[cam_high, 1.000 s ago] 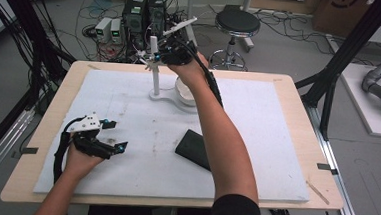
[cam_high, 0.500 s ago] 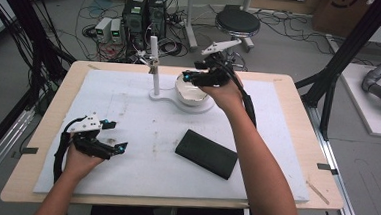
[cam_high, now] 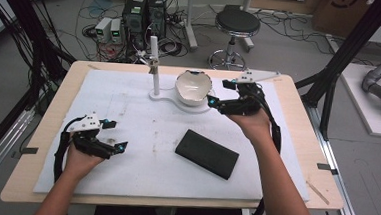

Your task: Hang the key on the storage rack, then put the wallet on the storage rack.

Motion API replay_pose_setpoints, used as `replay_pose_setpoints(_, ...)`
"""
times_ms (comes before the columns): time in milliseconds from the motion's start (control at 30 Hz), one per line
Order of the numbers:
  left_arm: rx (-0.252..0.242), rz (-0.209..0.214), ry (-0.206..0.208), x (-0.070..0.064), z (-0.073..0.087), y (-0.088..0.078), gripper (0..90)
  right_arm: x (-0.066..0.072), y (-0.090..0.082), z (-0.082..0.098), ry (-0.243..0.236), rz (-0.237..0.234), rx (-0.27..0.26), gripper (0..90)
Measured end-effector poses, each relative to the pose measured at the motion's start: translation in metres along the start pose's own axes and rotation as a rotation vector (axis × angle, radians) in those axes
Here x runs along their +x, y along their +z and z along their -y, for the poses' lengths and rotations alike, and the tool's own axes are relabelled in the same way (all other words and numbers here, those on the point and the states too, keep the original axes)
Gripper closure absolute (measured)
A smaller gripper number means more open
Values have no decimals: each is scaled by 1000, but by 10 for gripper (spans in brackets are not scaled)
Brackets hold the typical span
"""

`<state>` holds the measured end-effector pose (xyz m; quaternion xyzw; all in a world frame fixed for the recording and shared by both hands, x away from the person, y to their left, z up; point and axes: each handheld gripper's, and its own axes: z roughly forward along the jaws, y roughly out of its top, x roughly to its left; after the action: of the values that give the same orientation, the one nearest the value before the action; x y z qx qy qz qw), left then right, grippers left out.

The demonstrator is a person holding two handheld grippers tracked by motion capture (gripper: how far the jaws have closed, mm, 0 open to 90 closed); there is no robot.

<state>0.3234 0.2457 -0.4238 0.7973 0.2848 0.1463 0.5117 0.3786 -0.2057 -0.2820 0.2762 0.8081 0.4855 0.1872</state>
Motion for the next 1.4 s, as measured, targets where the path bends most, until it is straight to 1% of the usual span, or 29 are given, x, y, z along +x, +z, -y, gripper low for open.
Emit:
replay_pose_setpoints(33,2,3,-1,0,-1,1,74,2,-7,13,8,3,-8,207)
replay_pose_setpoints(67,6,6,1,0,-2,1,74,2,-9,19,9,6,-7,199)
replay_pose_setpoints(133,-5,10,-2,0,-4,2,74,3,-13,32,12,9,-13,196)
replay_pose_setpoints(167,-5,10,-2,0,-4,2,74,3,-13,32,12,9,-13,196)
replay_pose_setpoints(200,-7,11,0,0,-5,2,74,5,-17,44,24,13,-15,191)
replay_pose_setpoints(267,-10,11,-8,0,-5,3,74,7,-20,56,37,15,-20,190)
replay_pose_setpoints(367,-11,10,-8,1,-5,3,74,9,-24,73,43,24,-27,184)
replay_pose_setpoints(400,-11,10,-8,1,-5,3,74,9,-24,73,43,24,-27,184)
replay_pose_setpoints(433,-13,10,-12,2,-4,3,74,11,-27,84,47,32,-31,184)
replay_pose_setpoints(467,-15,11,-15,2,-4,3,74,11,-28,90,49,40,-34,184)
replay_pose_setpoints(500,-15,11,-15,2,-4,3,74,11,-28,90,49,40,-34,184)
replay_pose_setpoints(700,-16,12,-23,4,-4,3,74,15,-30,124,74,50,-50,184)
replay_pose_setpoints(767,-16,9,-22,4,-4,3,74,13,-28,129,85,38,-42,183)
replay_pose_setpoints(867,-15,8,-23,4,-4,4,74,10,-27,133,91,36,-35,184)
replay_pose_setpoints(900,-13,9,-18,4,-4,4,74,8,-27,136,103,21,-35,184)
replay_pose_setpoints(967,-17,7,-18,4,-4,4,74,7,-26,137,104,19,-32,184)
replay_pose_setpoints(1000,-18,6,-19,3,-4,3,74,6,-25,139,111,7,-22,183)
replay_pose_setpoints(1167,-16,8,-19,3,-4,4,74,1,-24,141,117,3,-4,184)
replay_pose_setpoints(1233,-9,8,-11,3,-4,3,74,-1,-23,142,122,-3,2,184)
replay_pose_setpoints(1267,-10,9,-14,2,-4,4,74,-3,-22,143,125,-8,12,184)
replay_pose_setpoints(1333,-5,9,-6,2,-4,3,74,-5,-19,144,133,-17,35,184)
replay_pose_setpoints(1367,-5,9,-6,1,-4,3,74,-7,-14,145,126,-31,63,184)
replay_pose_setpoints(1400,-4,8,-6,1,-4,3,74,-8,-12,146,129,-38,78,184)
